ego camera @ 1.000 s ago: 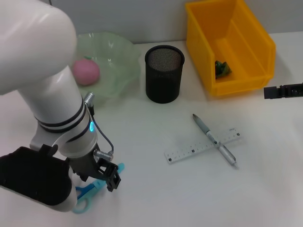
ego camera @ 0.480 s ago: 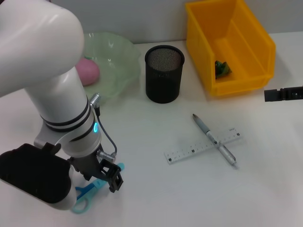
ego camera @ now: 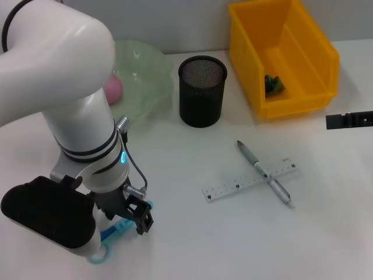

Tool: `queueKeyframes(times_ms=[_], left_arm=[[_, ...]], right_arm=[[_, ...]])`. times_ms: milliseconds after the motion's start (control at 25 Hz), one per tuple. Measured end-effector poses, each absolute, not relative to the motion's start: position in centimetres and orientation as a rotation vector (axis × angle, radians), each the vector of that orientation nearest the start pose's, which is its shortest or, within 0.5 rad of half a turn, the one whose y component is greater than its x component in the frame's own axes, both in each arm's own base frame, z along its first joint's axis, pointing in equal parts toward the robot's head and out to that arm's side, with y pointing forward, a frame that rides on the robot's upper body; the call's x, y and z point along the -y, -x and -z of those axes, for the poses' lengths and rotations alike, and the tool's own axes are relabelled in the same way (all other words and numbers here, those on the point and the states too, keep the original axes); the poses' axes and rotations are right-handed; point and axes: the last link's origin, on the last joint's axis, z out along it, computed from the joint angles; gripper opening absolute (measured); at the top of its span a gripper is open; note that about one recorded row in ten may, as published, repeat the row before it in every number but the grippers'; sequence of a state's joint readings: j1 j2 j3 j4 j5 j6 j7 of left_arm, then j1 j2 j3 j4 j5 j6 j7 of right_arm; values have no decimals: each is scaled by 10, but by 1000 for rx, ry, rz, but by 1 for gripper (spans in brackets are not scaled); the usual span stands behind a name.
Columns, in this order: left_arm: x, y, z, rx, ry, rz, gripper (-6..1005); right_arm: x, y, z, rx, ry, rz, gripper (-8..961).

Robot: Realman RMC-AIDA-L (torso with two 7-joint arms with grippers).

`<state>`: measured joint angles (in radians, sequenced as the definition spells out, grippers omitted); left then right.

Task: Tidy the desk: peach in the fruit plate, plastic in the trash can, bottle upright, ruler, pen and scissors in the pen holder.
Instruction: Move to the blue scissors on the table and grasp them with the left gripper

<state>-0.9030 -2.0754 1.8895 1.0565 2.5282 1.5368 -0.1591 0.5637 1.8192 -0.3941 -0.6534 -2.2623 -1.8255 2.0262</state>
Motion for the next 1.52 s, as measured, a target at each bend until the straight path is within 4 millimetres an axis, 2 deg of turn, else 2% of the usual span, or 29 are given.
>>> queueKeyframes(times_ms=[1160,1520], left_arm=[[-336,148,91,2135,-1216,481,492],[-336,150,92,2143,-1222,486,398]], right_arm=[[-328,-303,-122,-1472,2509,-638,725],[-327,-303,-122,-1472,2507,-641,724]])
